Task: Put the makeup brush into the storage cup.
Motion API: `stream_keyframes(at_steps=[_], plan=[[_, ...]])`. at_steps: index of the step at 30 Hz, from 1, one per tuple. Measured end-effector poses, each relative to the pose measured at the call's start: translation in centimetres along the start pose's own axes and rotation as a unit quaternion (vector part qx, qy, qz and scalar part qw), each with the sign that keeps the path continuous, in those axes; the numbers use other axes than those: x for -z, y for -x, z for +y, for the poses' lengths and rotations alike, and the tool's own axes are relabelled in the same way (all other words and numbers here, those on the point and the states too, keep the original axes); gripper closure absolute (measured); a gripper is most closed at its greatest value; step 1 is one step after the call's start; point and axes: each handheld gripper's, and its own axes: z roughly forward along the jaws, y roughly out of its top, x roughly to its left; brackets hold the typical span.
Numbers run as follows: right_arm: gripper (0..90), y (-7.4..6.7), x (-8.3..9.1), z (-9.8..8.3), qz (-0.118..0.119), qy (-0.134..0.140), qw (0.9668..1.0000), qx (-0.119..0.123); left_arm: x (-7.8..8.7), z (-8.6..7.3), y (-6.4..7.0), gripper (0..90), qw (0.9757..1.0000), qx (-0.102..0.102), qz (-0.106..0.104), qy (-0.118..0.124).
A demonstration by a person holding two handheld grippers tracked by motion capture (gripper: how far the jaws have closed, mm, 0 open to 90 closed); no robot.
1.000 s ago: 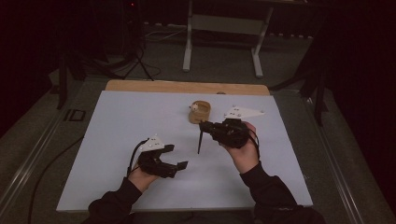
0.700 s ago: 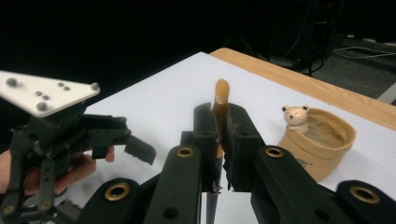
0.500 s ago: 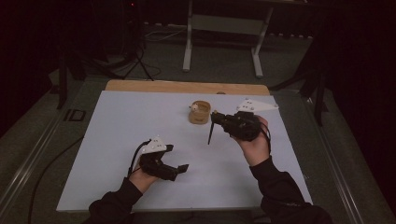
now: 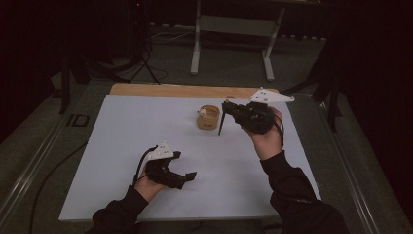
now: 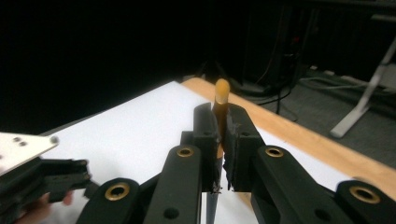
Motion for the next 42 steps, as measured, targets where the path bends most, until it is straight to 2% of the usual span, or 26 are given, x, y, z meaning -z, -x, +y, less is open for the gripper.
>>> stream_keyframes(at_steps=[6, 10, 14, 25, 33, 42], plan=[[84.2, 0.5, -0.1, 0.9, -0.008, 0.012, 0.9999, 0.003, 0.1, 0.0, 0.2, 3.2, 0.9999, -0.008, 0.003, 0.006], [84.2, 1.0, -0.3, 1.7, -0.015, 0.018, 0.9997, 0.002, 0.0, 0.0, 0.3, 3.3, 1.0000, -0.007, 0.000, 0.006], [84.2, 1.7, -0.6, 2.6, -0.022, 0.026, 0.9994, 0.001, 0.0, -0.1, 0.4, 3.3, 0.9998, -0.016, 0.007, 0.003], [84.2, 3.5, -1.9, 4.1, -0.043, 0.032, 0.9986, 0.000, 0.1, -0.1, 0.4, 3.3, 0.9998, -0.016, 0.008, 0.006], [84.1, 5.0, -3.4, 4.5, -0.060, 0.033, 0.9977, -0.001, 0.1, -0.1, 0.4, 3.3, 0.9998, -0.018, 0.007, 0.003], [84.1, 6.3, -6.2, 3.4, -0.069, 0.020, 0.9974, -0.003, 0.1, -0.2, 0.5, 3.3, 0.9998, -0.019, 0.005, 0.003]])
